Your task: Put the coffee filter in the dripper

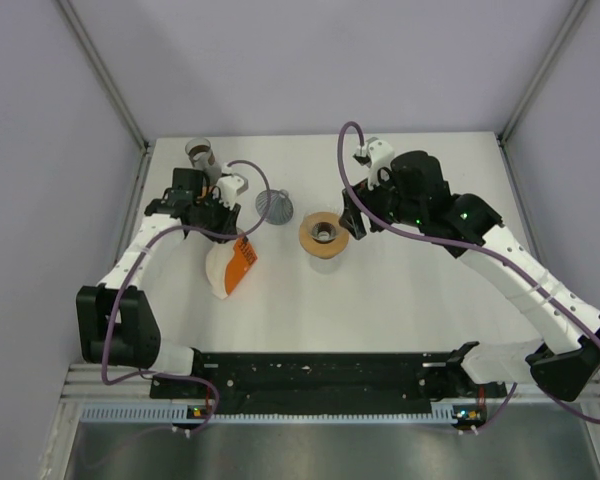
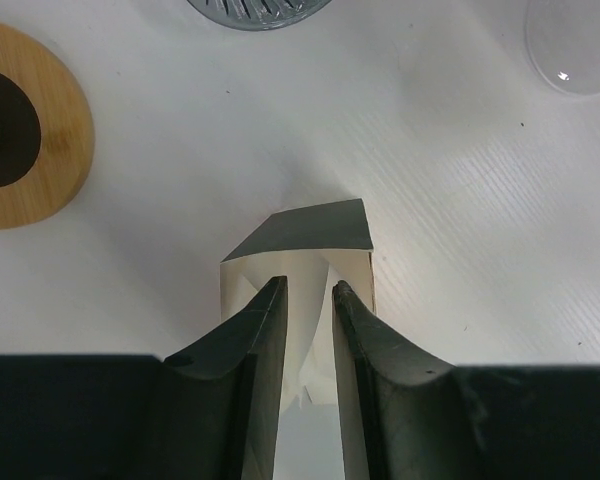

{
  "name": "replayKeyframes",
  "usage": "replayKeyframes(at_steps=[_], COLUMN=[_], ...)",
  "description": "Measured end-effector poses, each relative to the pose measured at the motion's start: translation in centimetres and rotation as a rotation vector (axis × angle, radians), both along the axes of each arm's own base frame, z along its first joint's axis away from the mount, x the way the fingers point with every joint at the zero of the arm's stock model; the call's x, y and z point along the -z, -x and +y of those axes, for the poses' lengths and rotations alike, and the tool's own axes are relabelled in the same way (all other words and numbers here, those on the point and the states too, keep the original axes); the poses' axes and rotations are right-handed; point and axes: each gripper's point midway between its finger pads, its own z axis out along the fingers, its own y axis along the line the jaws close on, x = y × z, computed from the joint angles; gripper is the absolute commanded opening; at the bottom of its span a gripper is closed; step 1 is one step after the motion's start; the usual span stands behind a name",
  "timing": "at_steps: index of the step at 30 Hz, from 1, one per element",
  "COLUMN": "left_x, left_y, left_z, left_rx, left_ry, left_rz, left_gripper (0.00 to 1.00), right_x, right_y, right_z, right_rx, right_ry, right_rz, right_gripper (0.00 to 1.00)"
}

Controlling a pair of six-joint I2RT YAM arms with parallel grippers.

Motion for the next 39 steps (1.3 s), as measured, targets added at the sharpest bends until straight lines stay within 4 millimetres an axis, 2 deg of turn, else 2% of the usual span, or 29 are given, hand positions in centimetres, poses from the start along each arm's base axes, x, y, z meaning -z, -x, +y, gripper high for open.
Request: replayKeyframes(at_steps=[13,19,24,25,27,32,39], left_x=[1.0,2.1,2.9,2.9,2.9,1.6,-3.2], left_y=[-0.2,0.4,1.1,1.1,1.1,1.4,2.3], left_z=[0.8,1.0,1.2,1.2,1.3,1.9,2.8], left_rx=[-0.019,-0.018,-0.020,-0.021,-0.026,-0.066,-0.135], left_ry=[-0.043,-0.059,-0.066,-0.067,-0.068,-0.087,-0.097], left_rz=[0.018,0.043,0.067,0.067,0.065,0.042,-0.038], left_gripper=[0.31,0.30,0.03,0.00,0.00,0.00,0.00], right_x=[0.5,0.8,0.9,0.9,0.9,0.9,0.8], right_y=[0.2,0.4,0.6,0.6,0.6,0.6,0.7], right_z=[-0.2,-0.4,-0.5,-0.5,-0.5,-0.5,-0.6], right_rx=[-0.002,-0.003,-0.003,-0.003,-0.004,-0.003,-0.004], right_ry=[0.013,0.021,0.024,0.024,0.024,0.024,0.020], right_rz=[0.010,0.015,0.018,0.018,0.018,0.018,0.015], right_gripper=[0.73,0.74,0.74,0.74,0.74,0.74,0.74])
